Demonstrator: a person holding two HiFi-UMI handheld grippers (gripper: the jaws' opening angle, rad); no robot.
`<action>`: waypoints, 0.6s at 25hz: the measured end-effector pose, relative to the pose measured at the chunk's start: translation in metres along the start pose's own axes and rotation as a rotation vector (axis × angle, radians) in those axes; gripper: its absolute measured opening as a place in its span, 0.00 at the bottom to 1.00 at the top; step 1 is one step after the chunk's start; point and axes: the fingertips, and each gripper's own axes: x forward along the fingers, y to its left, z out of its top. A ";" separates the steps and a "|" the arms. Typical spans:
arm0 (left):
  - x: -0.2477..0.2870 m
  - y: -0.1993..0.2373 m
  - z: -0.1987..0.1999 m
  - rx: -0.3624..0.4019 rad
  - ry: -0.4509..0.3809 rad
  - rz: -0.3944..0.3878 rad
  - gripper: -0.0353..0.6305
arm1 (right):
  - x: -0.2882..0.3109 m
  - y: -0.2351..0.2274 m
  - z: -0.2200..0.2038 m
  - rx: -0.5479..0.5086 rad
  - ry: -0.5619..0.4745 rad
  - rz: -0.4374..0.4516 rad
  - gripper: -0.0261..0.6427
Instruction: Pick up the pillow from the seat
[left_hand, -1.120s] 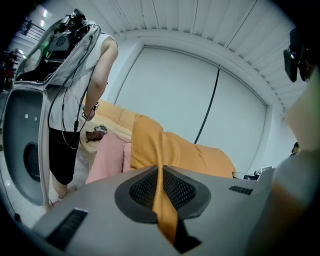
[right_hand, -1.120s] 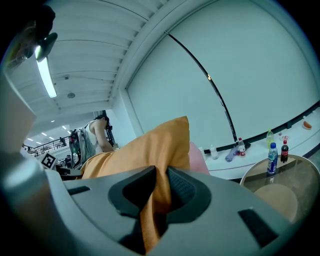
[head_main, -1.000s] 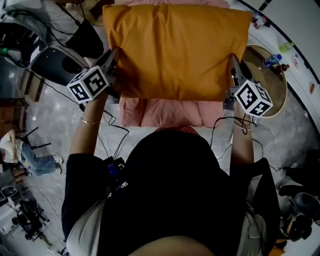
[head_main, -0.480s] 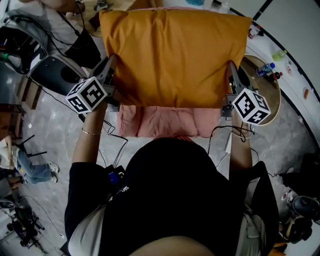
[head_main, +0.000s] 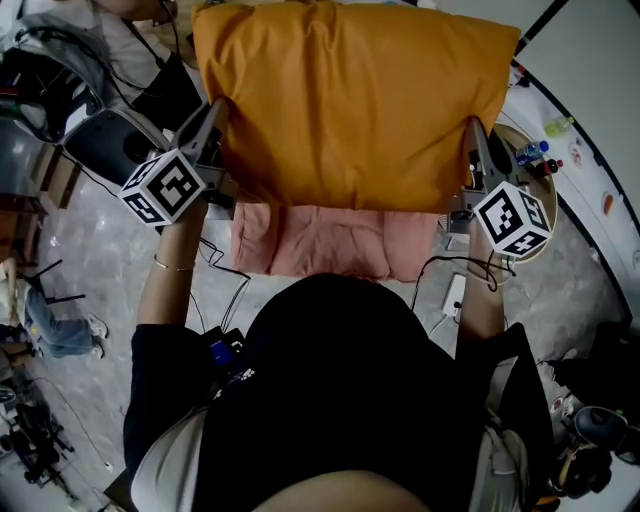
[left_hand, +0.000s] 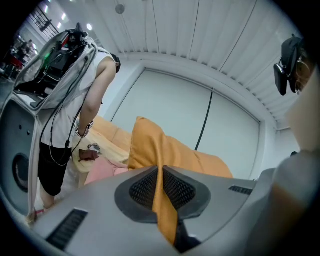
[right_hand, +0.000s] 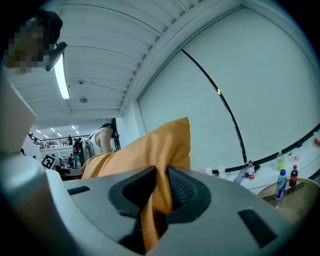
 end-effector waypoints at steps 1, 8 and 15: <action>-0.003 0.001 0.003 0.002 -0.007 -0.001 0.10 | 0.000 0.004 0.002 -0.001 -0.006 0.004 0.16; -0.034 0.021 0.011 -0.014 -0.049 -0.010 0.10 | -0.007 0.042 0.003 0.005 -0.037 0.032 0.16; -0.025 0.001 0.032 -0.014 -0.080 -0.034 0.10 | -0.008 0.039 0.036 -0.017 -0.076 0.037 0.16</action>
